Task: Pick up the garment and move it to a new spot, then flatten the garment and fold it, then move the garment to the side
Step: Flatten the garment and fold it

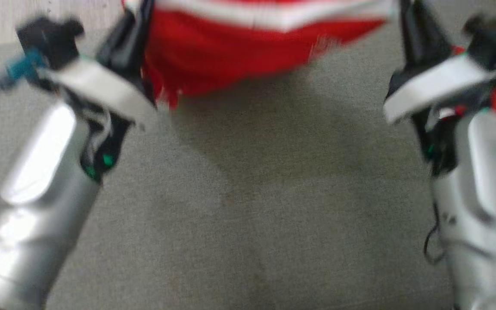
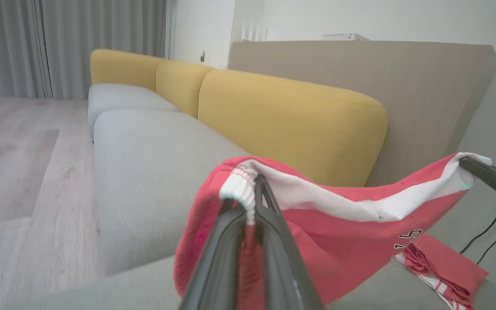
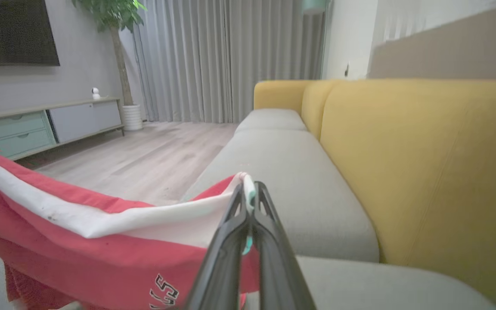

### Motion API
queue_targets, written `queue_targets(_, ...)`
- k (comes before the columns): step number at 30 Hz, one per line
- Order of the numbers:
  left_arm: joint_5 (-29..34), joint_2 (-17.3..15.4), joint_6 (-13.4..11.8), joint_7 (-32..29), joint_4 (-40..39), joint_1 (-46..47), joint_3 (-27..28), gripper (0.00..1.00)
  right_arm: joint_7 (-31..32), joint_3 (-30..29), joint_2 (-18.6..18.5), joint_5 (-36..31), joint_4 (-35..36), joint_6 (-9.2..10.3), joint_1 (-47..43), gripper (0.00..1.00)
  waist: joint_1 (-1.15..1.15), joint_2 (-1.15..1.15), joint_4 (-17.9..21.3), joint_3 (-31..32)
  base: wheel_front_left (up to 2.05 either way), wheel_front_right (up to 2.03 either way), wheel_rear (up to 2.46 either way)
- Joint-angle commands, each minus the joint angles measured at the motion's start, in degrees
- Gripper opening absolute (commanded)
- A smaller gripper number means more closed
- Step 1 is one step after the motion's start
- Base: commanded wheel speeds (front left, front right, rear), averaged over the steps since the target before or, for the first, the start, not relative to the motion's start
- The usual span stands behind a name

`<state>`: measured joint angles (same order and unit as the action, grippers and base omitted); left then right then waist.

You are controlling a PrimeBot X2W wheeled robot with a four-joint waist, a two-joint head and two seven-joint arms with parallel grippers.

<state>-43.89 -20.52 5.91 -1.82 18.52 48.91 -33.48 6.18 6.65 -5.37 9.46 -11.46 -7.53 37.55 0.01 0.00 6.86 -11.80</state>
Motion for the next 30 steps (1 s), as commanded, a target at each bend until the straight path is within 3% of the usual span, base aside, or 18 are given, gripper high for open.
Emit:
queue_targets(1,-0.44,-1.57,0.33,1.46,-1.13,0.3,1.93,0.0,-0.83,1.34,1.26,0.62,1.9,0.04,-1.2,0.0,-0.01,0.0,0.04,-0.03,0.0,0.0,0.0)
queue_targets(4,-1.64,-1.18,0.57,4.52,-1.06,-4.99,1.6,0.0,-1.67,2.31,1.52,1.42,2.36,0.04,-6.91,0.0,-0.01,0.0,0.05,0.32,0.0,0.0,0.0)
queue_targets(10,-2.02,-0.41,-0.61,10.66,-8.41,-19.22,-0.78,0.0,-1.17,1.65,1.81,1.32,10.73,0.04,-20.91,0.0,-0.01,0.0,-1.13,3.0,0.0,0.0,0.0)
queue_targets(24,-1.93,-2.67,-9.97,10.91,-28.91,-45.62,-7.86,0.0,7.23,-5.81,2.46,-0.52,35.03,0.04,-48.87,0.0,-0.01,0.0,-2.87,7.73,0.0,0.0,0.0)
queue_targets(30,-3.06,-2.2,-12.42,10.44,-32.21,-49.48,-8.73,0.0,9.54,-7.47,2.48,0.39,39.0,0.04,-50.98,0.0,-0.01,0.0,-4.45,5.56,0.0,0.0,0.0)
